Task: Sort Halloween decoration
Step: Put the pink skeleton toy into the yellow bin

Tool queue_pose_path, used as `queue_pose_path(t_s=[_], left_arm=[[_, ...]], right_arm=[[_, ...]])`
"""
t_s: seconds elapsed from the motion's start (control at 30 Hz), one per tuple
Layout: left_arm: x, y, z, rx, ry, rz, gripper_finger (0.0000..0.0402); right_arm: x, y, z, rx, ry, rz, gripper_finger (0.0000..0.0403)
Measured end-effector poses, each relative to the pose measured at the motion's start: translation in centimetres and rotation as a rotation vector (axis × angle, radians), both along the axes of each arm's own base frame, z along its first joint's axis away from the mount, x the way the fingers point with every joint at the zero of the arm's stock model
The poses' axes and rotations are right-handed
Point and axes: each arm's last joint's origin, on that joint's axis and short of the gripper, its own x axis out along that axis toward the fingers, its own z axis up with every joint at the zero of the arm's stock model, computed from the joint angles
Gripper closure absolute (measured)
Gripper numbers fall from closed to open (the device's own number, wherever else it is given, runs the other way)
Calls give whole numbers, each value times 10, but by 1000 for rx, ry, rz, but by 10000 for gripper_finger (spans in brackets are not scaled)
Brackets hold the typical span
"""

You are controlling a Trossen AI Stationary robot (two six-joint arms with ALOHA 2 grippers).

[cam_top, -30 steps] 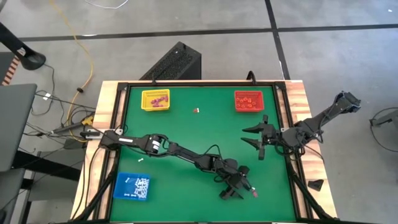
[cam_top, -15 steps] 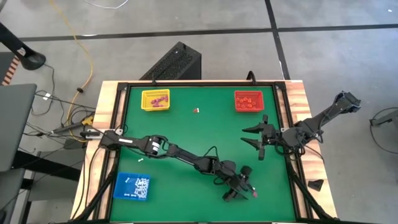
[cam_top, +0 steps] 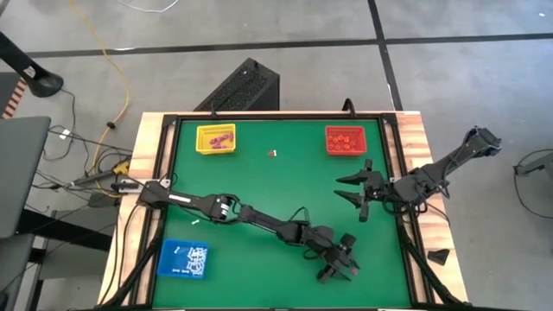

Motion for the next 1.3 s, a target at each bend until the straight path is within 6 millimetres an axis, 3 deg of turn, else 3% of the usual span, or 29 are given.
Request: queue_pose_path(t_s=[0.07, 0.17, 0.7, 1.0, 1.3], left_arm=[[-5, 1, -10, -9, -37, 31, 187], [-4, 5, -4, -30, -26, 64, 187], [-8, 6, -18, 59, 161, 2, 187], [-9, 8, 14, 107, 171, 48, 187], [-9, 10, 16, 72, 191, 54, 187]], right_arm=[[0, 0, 0, -1, 2, 0, 201], [1, 1, -1, -4, 8, 7, 201], [5, 3, -5, -45, 37, 7, 200], [6, 4, -3, -35, 21, 7, 200], [6, 4, -3, -36, 21, 7, 200]])
